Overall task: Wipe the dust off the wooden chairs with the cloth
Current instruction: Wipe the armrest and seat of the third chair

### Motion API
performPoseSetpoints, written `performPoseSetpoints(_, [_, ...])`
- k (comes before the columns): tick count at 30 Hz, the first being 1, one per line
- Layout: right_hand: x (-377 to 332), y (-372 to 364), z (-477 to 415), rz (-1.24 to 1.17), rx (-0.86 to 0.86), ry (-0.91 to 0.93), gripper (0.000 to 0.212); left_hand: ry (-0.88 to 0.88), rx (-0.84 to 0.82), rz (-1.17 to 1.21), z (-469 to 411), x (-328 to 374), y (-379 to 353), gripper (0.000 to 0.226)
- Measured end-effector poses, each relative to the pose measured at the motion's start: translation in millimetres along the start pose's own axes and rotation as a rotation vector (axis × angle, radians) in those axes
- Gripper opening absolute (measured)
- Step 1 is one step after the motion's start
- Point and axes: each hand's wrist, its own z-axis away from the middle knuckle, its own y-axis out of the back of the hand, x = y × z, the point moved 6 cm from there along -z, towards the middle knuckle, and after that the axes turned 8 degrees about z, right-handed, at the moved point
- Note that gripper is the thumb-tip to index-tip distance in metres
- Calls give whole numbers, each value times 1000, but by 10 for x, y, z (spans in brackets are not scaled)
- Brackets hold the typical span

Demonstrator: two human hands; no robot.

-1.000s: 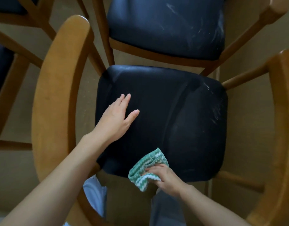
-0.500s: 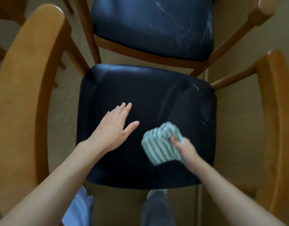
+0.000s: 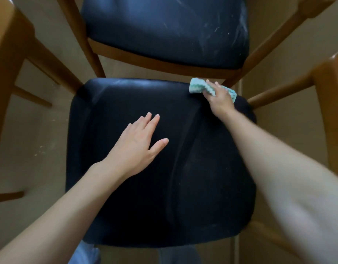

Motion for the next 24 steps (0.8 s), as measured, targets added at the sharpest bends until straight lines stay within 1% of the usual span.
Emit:
performPoseSetpoints(2, [-11,-114,132,-4,93,-86,47,18,-18,-5,9,-60,-43,67])
performPoseSetpoints(4, [-20,-116,260,-114,169,-122,48,31,-36,-6,28,-102,-68,68])
performPoseSetpoints(6, [-43,-132,401,-232,162,-102,47,36,-37,-5,51,-123,-56,68])
performPoseSetpoints(8, [-106,-160,595,-278,132,-41,41,37,-30,-5,75,-126,-25,68])
performPoseSetpoints(10, [-150,-235,832,-282,51,23,35,30,-21,-8,99,-111,-2,68])
performPoseSetpoints(15, [-81,-621,1701,-283,-237,188,36,27,-24,1,223,-30,-17,67])
performPoseSetpoints(18, [41,-828,2292,-221,-424,215,36,21,-34,21,322,52,-64,66])
performPoseSetpoints(21, [172,-956,2766,-154,-575,251,58,16,-27,38,422,110,-71,66])
performPoseSetpoints(22, [202,-976,2909,-114,-632,267,60,14,-21,44,450,122,-63,66])
performPoseSetpoints(23, [238,-991,3035,-59,-683,275,56,12,-18,49,481,134,-58,66])
performPoseSetpoints(24, [260,-987,3140,-11,-734,269,47,11,-17,54,508,142,-56,66])
